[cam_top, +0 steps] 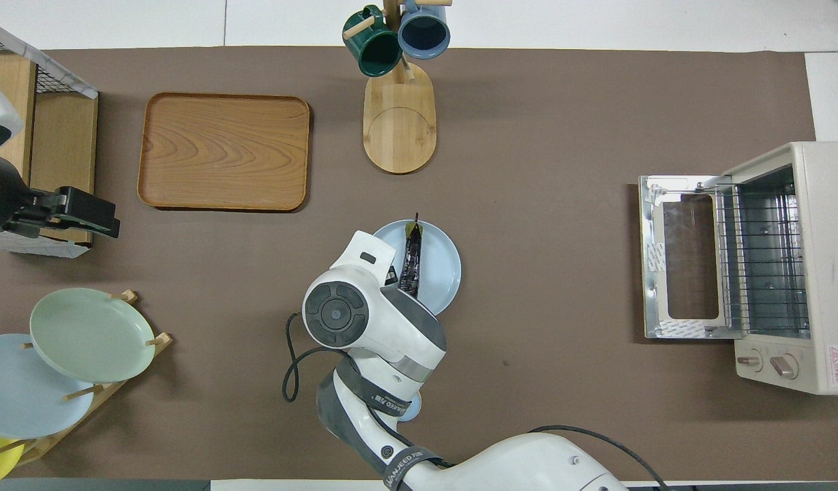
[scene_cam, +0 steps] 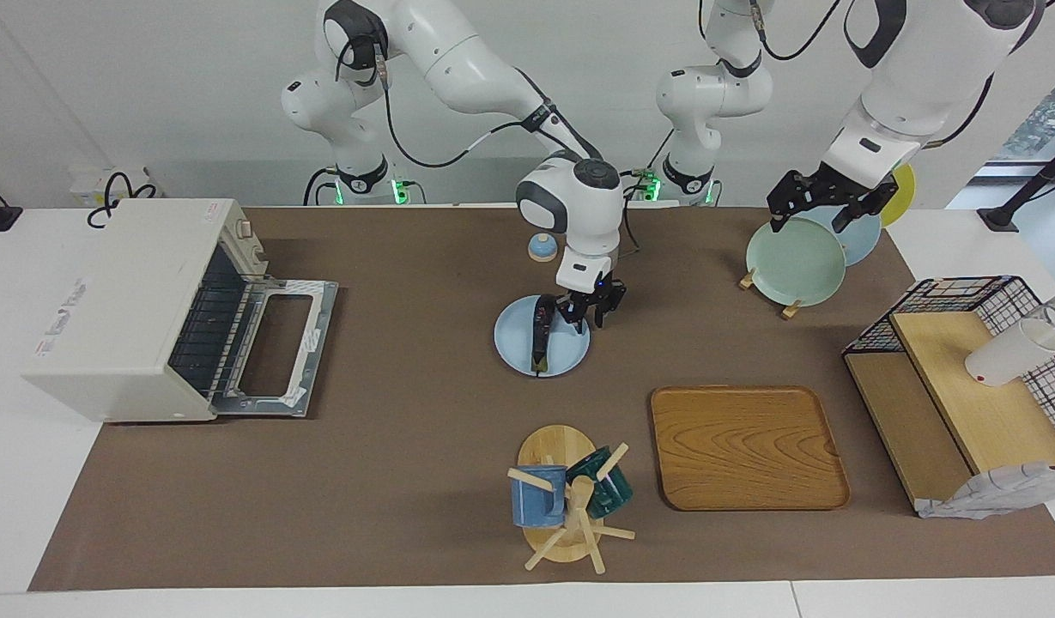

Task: Put eggplant into oven
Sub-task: 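Carry the eggplant with the right gripper to the open toaster oven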

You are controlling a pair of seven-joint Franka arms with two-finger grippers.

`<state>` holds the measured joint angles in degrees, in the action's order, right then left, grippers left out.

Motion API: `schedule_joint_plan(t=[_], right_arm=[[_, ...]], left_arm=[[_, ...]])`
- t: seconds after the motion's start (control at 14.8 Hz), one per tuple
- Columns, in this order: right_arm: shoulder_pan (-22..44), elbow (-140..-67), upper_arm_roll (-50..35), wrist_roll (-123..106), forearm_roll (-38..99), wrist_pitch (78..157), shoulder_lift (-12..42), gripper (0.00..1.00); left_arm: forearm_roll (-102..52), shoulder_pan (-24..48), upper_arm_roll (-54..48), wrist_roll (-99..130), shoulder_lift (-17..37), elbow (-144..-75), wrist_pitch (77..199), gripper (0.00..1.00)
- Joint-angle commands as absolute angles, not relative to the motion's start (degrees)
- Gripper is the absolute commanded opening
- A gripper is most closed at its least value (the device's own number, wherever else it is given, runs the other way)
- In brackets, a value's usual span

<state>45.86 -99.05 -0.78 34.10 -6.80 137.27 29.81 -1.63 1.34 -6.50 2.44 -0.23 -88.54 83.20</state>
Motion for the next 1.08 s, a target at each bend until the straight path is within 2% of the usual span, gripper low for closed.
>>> schedule_joint_plan(t=[0.0, 0.27, 0.4, 0.54, 0.67, 0.88, 1.01], right_arm=[[45.9, -102.4, -0.7, 34.4, -8.0, 138.2, 27.2, 0.00], [46.2, -101.6, -0.7, 34.2, -14.0, 134.7, 27.1, 0.00], [44.5, -93.0, -0.7, 28.1, -19.4, 119.2, 27.2, 0.00], [42.5, -91.0, -0.4, 26.3, -19.9, 114.0, 26.1, 0.00], [38.7, -95.7, -0.4, 26.0, -19.9, 111.5, 20.3, 0.00], [31.5, -110.0, -0.5, 22.5, -19.4, 112.5, 8.3, 0.00], [27.7, -116.1, -0.5, 19.9, -19.2, 112.9, 2.9, 0.00]], left_arm=[[-0.6, 6.0, -2.0, 2.4, 0.0, -89.0, 83.1, 1.00], [-0.5, 6.8, -1.4, 2.0, -2.2, -92.7, 82.7, 1.00], [-0.5, 6.6, -1.5, 2.2, -2.4, -93.0, 84.6, 1.00], [-0.6, 6.2, -1.7, 2.2, -1.9, -91.9, 85.3, 1.00], [-0.5, 6.2, -1.8, 2.2, -1.7, -91.0, 84.3, 1.00], [-0.6, 6.2, -1.8, 2.2, -1.8, -91.0, 83.4, 1.00], [-0.9, 6.2, -1.8, 2.2, -1.9, -90.9, 82.8, 1.00]])
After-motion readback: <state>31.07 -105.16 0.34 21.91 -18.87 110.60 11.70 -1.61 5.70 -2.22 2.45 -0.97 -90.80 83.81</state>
